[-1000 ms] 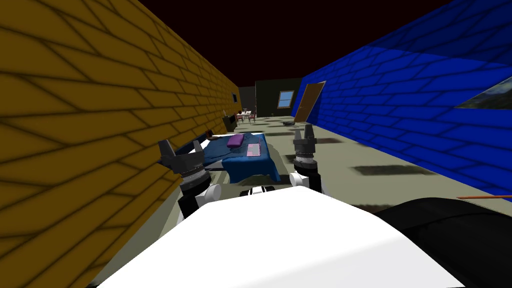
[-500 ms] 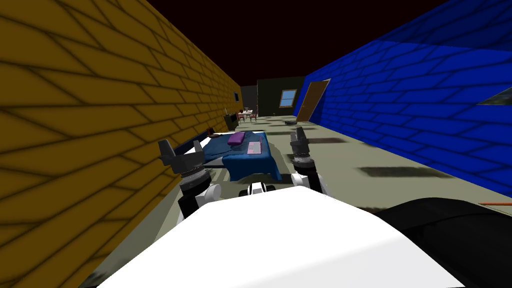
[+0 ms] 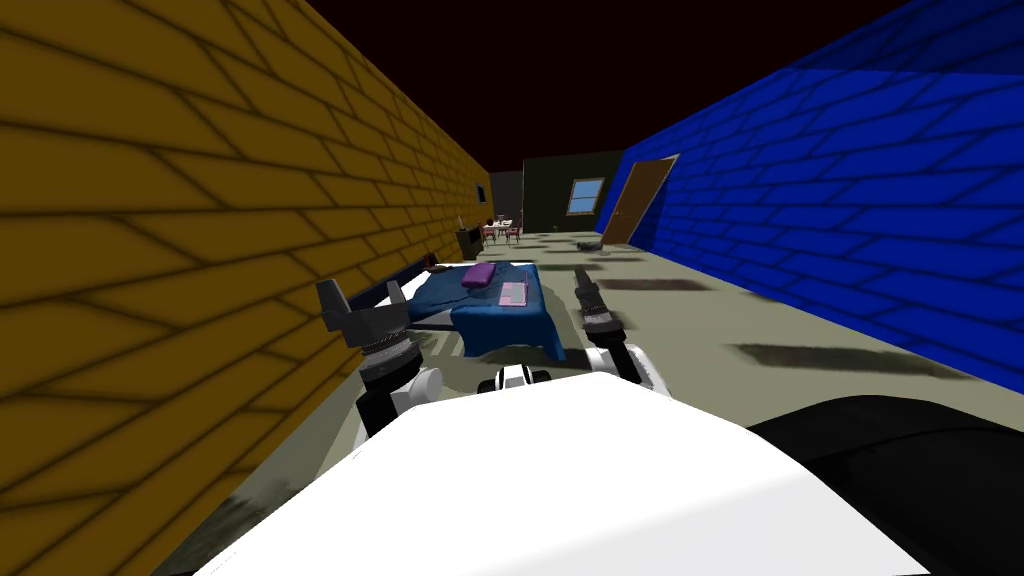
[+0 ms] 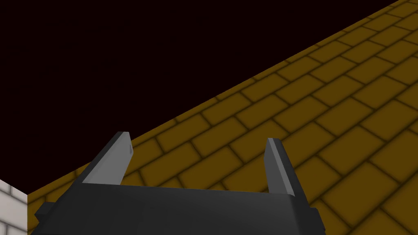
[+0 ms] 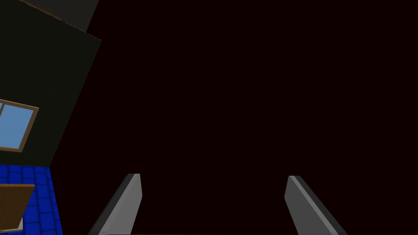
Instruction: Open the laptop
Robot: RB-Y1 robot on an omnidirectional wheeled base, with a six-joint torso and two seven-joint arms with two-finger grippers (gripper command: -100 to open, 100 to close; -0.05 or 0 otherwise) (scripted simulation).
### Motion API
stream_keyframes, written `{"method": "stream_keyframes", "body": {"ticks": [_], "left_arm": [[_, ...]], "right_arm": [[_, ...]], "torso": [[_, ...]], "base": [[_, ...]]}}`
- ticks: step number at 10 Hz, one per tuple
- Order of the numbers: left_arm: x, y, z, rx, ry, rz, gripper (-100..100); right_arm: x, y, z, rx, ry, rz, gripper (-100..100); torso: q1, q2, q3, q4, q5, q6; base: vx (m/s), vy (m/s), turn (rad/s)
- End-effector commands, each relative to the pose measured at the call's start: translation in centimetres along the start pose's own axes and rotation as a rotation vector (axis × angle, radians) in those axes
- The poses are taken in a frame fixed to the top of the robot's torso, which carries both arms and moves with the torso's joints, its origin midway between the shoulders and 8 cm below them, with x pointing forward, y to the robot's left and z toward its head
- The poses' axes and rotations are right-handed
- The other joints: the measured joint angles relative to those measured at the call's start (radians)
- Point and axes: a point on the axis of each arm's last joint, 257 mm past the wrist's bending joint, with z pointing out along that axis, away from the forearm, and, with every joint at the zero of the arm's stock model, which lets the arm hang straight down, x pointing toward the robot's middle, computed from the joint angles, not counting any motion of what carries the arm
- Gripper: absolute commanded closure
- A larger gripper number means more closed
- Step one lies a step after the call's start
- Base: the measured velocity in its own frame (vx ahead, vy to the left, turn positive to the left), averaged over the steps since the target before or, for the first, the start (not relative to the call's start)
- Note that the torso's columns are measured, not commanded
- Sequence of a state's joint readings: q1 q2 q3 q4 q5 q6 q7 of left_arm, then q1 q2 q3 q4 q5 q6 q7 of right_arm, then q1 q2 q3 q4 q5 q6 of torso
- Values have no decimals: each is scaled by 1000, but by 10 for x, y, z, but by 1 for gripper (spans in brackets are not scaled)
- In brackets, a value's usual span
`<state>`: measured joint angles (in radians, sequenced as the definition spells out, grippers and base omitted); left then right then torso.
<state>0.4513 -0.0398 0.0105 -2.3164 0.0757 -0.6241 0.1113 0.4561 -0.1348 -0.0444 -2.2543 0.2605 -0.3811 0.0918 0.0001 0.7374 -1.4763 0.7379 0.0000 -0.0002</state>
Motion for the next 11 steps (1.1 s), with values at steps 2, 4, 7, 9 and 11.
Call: {"method": "stream_keyframes", "body": {"ticks": [2,4,7,9,11], "left_arm": [[0,0,0,0,0,0,0],[0,0,0,0,0,0,0],[0,0,0,0,0,0,0],[0,0,0,0,0,0,0],[0,0,0,0,0,0,0]], "right_arm": [[18,-58,-12,155,75,-92,-100],[23,-84,-19,225,102,-133,-100],[27,-112,-28,299,132,-190,-100],[29,-140,-40,376,158,-238,-100],[29,-168,-53,456,182,-289,-100]], "torso": [[0,0,0,0,0,1],[0,0,0,0,0,1],[0,1,1,0,0,0],[0,1,0,0,0,0],[0,0,0,0,0,0]], "base": [[-35,-7,108],[-26,-5,111],[-28,-2,108],[-26,-2,135],[-23,-2,161]]}}
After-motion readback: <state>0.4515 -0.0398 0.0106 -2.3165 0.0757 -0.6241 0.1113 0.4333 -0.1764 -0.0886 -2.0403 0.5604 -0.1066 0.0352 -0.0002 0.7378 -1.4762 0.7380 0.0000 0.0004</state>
